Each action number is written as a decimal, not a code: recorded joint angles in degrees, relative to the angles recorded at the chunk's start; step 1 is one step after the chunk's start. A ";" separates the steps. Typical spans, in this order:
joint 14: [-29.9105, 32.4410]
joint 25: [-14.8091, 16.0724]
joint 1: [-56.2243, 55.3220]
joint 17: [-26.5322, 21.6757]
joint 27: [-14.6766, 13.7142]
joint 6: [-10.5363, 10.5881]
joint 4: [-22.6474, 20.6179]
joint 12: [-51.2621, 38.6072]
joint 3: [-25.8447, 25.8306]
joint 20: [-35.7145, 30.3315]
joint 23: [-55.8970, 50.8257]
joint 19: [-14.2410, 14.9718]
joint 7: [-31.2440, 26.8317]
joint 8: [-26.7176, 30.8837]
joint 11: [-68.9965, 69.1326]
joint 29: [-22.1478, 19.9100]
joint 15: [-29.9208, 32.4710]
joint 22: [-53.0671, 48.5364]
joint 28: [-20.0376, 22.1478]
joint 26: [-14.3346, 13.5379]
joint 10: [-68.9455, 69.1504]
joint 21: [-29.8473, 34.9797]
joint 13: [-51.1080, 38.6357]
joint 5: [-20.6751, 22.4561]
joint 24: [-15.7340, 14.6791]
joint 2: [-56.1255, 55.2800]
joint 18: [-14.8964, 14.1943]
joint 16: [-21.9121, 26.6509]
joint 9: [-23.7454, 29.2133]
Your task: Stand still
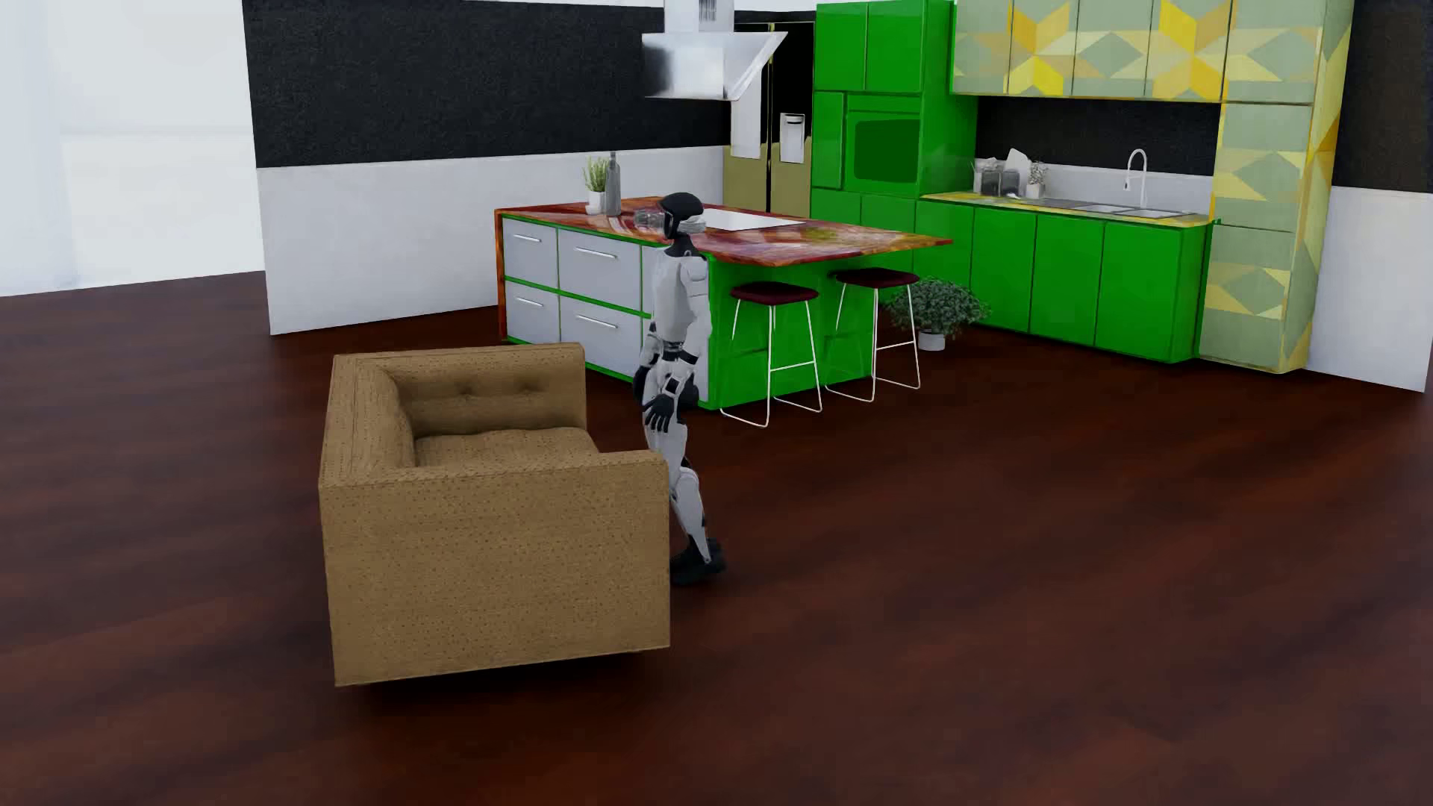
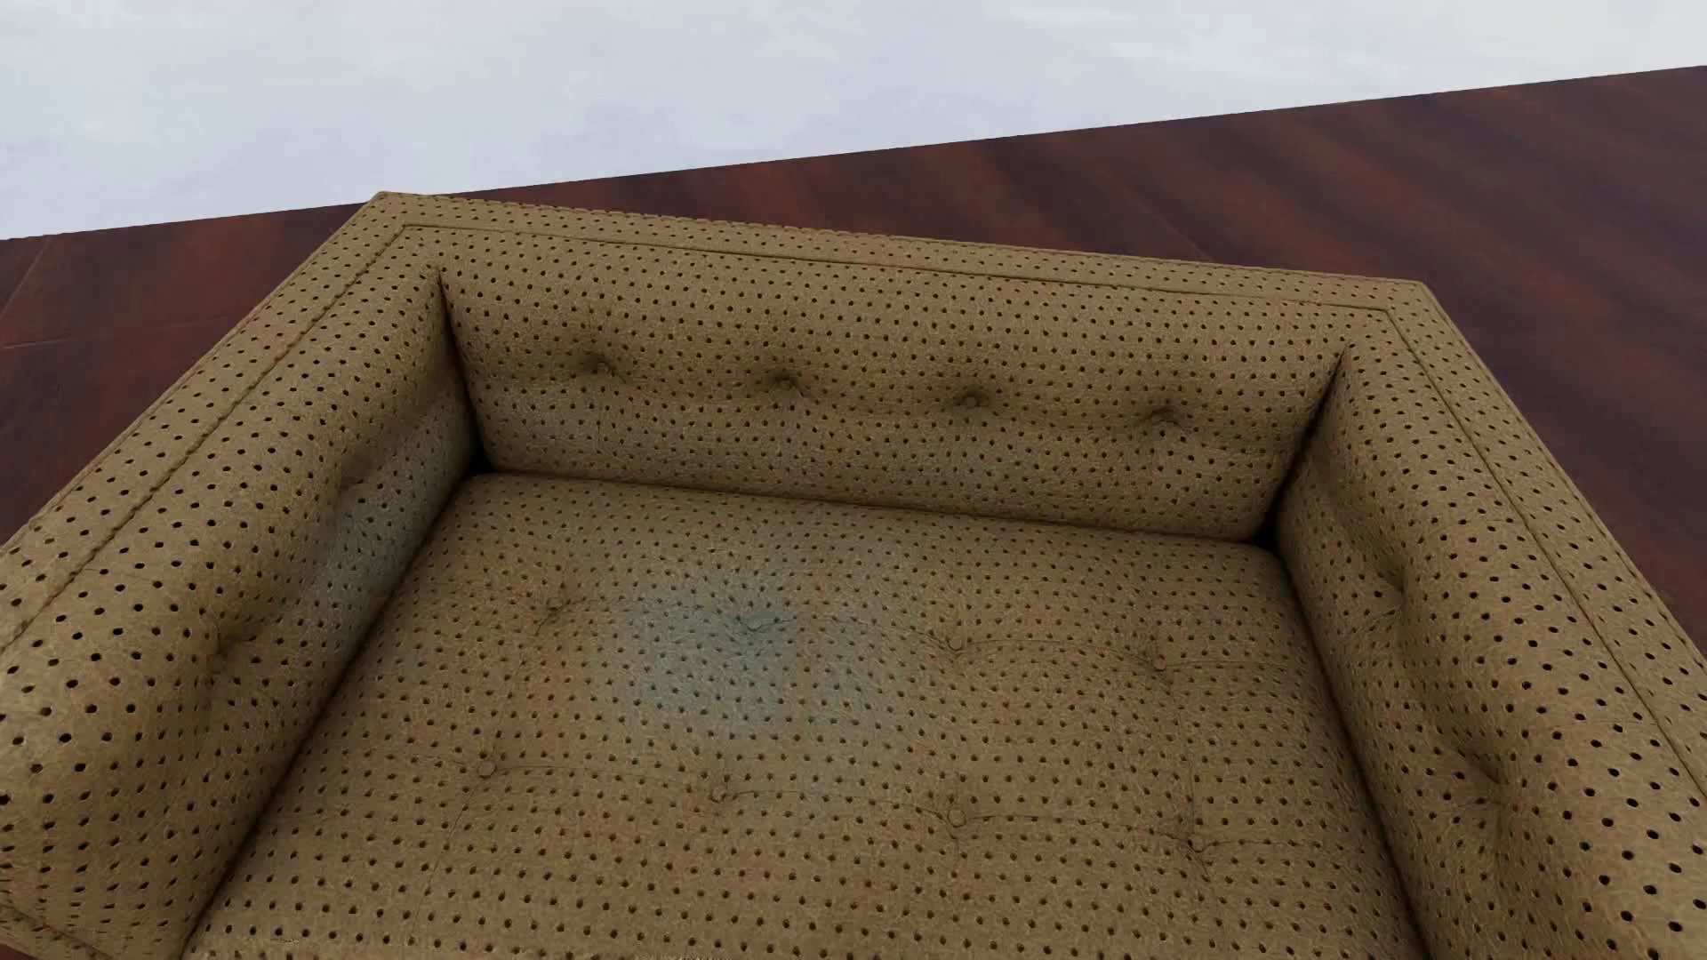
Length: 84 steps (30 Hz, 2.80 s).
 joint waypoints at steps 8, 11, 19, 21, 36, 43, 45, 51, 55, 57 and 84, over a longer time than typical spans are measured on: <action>-0.35 0.00 0.14 -0.42 0.00 -0.31 -0.30 -0.41 -0.15 -0.44 -0.19 0.00 0.00 0.00 0.15 0.00 -0.26 0.43 0.00 0.00 -0.16 1.00 0.17 -0.09 0.00 -0.12 0.00 -0.22 -0.37; -0.34 0.00 0.64 -0.13 0.00 -0.09 0.01 -0.10 -0.21 0.34 0.13 0.00 0.00 0.00 -0.02 0.00 -0.46 0.26 0.00 0.00 -0.11 -0.75 0.39 0.02 0.00 0.59 0.00 -0.38 -0.13; -0.95 0.00 -0.06 -0.09 0.00 -0.23 0.02 -0.33 -0.62 0.02 0.23 0.00 0.00 0.00 0.34 0.00 -0.65 0.68 0.00 0.00 -0.29 -0.34 -0.23 0.06 0.00 -0.42 0.00 -0.23 -0.79; -1.06 0.00 -0.06 -0.09 0.00 -0.18 0.02 -0.29 -0.67 -0.07 0.44 0.00 0.00 0.00 0.23 0.00 -0.60 0.43 0.00 0.00 -0.35 -1.64 -0.06 0.12 0.00 -0.41 0.00 -0.25 -0.85; -1.49 0.00 0.07 -0.10 0.00 -0.66 0.16 0.00 -0.53 0.89 1.11 0.00 0.00 0.00 0.17 0.00 -0.58 0.50 0.00 0.00 -0.62 -2.63 0.29 0.28 0.00 -0.47 0.00 0.26 -0.62; -1.87 0.00 0.49 -0.40 0.00 -0.44 0.43 -0.16 -0.98 0.07 0.97 0.00 0.00 0.00 -0.21 0.00 -0.48 0.67 0.00 0.00 -0.85 -0.98 -0.59 0.46 0.00 -0.06 0.00 0.28 -0.59; -1.73 0.00 0.63 -0.41 0.00 -0.45 0.41 -0.13 -0.90 -0.88 0.31 0.00 0.00 0.00 -0.30 0.00 -0.48 0.66 0.00 0.00 -1.12 0.05 -0.77 0.44 0.00 -0.16 0.00 0.30 -0.90; -1.81 0.00 0.76 -0.42 0.00 -0.41 0.55 -0.86 -1.75 -0.60 0.92 0.00 0.00 0.00 -0.33 0.00 -0.44 0.75 0.00 0.00 -0.96 0.05 -0.65 0.83 0.00 0.08 0.00 0.16 -0.88; -1.42 0.00 0.92 -0.80 0.00 -0.58 0.75 -0.82 -1.64 -1.25 1.05 0.00 0.00 0.00 0.12 0.00 -0.53 0.00 0.00 0.00 -0.87 0.95 -0.24 0.84 0.00 0.09 0.00 0.29 -0.67; -1.68 0.00 0.77 -0.83 0.00 -0.61 0.74 -1.07 -2.04 -1.65 1.12 0.00 0.00 0.00 -0.09 0.00 -0.38 0.64 0.00 0.00 -0.91 0.91 -0.20 0.94 0.00 0.03 0.00 0.11 -0.87; -2.34 0.00 1.71 -0.32 0.00 -0.16 0.60 -0.32 -0.40 -1.52 0.70 0.00 0.00 0.00 -1.25 0.00 0.40 0.67 0.00 0.00 -2.02 0.19 -0.21 0.83 0.00 0.62 0.00 0.06 -1.15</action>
